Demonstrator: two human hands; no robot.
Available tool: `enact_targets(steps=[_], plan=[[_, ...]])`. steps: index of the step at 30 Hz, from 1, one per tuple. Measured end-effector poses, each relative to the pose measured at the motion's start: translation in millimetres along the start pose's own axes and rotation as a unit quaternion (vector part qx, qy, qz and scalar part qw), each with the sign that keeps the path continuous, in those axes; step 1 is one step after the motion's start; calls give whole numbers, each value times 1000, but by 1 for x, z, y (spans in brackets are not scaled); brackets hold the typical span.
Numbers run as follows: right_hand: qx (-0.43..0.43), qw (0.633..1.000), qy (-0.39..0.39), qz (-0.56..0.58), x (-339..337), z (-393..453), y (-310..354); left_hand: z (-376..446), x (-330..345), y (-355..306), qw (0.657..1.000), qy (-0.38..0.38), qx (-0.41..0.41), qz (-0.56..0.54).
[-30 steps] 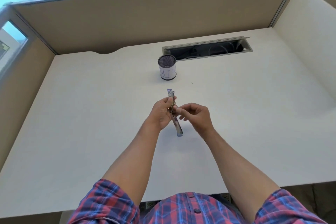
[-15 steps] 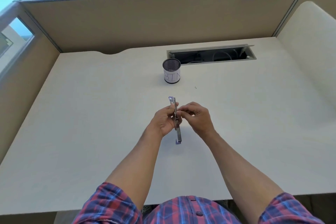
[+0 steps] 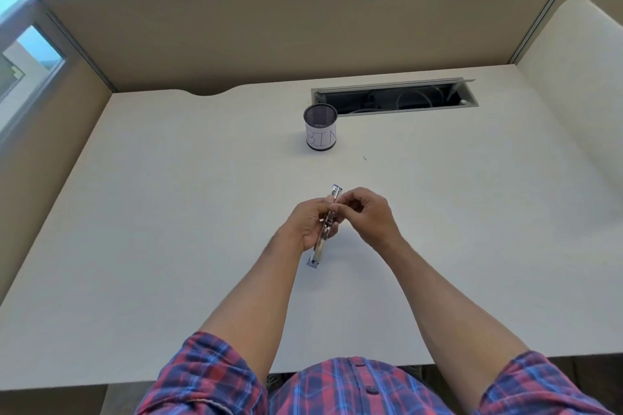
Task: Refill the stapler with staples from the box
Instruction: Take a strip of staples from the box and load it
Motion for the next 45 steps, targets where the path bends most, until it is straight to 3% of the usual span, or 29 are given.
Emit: enact_targets(steps=[5,12,16,24,34,37,45], plan=[[38,998,-21,-56,-8,-9,-13,2,-2,-7,972,-82,47,215],[76,990,-74,-92,-24,-18,-30,1,12,-6,869,-107,128,467],[99,986,-78,-107,-21,-20,-36,3,11,-4,843,-154,177,485],[125,989,-26,-75,-15,-24,-45,5,4,-7,779,-223,188,554],[122,991,36,-30,-26,-28,-53,5,8,-1,759,-249,207,564],[109,991,34,-77,-31,-27,-56,4,10,-2,762,-255,211,556],[70,969,137,-193,-16,-22,-57,5,15,-3,753,-248,225,566]])
Point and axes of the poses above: each hand's wrist, its own z-axis towards the middle knuckle, its own x-axis out of the palm, y = z × x, the point moved 9 cm from there along z, towards the middle knuckle, and after that the axes turned 14 degrees about -x, right-handed, at the moved point
